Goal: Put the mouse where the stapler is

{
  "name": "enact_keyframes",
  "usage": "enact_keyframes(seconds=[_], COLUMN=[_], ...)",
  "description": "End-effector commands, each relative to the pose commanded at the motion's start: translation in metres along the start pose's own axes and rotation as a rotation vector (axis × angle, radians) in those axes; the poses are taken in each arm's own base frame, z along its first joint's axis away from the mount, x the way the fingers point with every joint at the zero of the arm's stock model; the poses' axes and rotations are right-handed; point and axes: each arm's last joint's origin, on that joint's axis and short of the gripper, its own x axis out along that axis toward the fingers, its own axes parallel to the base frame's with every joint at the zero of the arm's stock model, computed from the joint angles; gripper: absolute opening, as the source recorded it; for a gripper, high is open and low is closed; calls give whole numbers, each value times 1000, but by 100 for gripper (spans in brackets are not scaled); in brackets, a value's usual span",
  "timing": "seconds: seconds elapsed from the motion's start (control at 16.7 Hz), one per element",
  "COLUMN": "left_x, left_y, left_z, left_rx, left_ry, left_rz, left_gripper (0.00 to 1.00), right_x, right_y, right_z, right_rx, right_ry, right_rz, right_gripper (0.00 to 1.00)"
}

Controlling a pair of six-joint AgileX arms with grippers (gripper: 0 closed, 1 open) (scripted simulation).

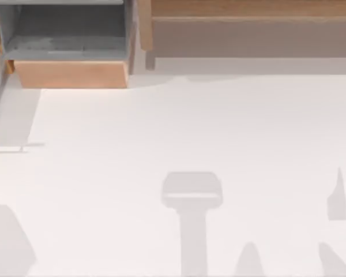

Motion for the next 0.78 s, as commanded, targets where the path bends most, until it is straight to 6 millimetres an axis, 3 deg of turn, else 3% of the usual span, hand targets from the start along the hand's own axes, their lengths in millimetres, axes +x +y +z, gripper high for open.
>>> enact_keyframes(seconds=[0.78], left_x=[-3], left_y=[5], left_z=[5], left_rx=[0], left_ry=[-48], left_rz=[53], left_gripper=[0], right_x=[0], right_y=[0], right_z=[0], right_rx=[0], right_ry=[0], right_rz=[0], right_gripper=[100])
